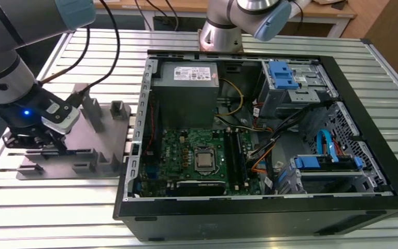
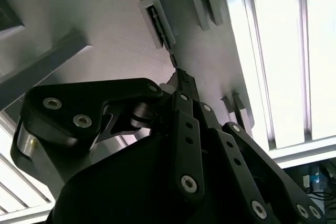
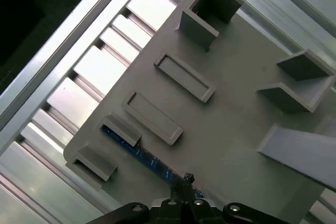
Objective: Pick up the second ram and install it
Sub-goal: 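Pick up the second ram and move it above second insertion slot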
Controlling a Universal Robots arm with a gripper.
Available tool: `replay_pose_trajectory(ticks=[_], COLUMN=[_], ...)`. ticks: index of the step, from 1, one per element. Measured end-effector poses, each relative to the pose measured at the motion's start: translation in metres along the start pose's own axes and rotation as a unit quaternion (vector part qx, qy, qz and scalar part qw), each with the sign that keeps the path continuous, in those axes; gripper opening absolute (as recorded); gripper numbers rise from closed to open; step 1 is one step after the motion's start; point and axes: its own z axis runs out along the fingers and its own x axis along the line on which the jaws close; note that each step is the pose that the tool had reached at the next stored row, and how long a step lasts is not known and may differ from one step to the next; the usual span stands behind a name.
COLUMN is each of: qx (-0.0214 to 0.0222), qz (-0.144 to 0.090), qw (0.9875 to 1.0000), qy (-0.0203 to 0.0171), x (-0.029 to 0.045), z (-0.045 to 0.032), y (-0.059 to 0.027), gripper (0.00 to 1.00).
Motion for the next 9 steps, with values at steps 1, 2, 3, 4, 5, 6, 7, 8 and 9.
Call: replay_pose_trajectory(ticks=[1,2,3,4,5,6,7,8,9], qx=[-0.0001,-0.0003,-0.0004,-0.0006,-0.0007,-0.0009,-0.001,-0.0011,-0.0013], qz=[-0.005,-0.011,-0.017,-0.023,-0.028,-0.034,-0.039,-0.044,-0.05], qw=[1.0,0.9999,0.9999,0.9997,0.9996,0.9994,0.9992,0.999,0.9988], qy=[0.0001,0.0001,0.0001,0.0002,0.0002,0.0002,0.0002,0.0003,0.0003], x=[0.0,0.0,0.0,0.0,0.0,0.0,0.0,0.0,0.0], z=[0.0,0.0,0.0,0.0,0.0,0.0,0.0,0.0,0.0], y=[0.0,0.0,0.0,0.0,0.0,0.0,0.0,0.0,0.0], gripper=[0.07,0.07,0.07,0.07,0.07,0.07,0.07,0.07,0.07])
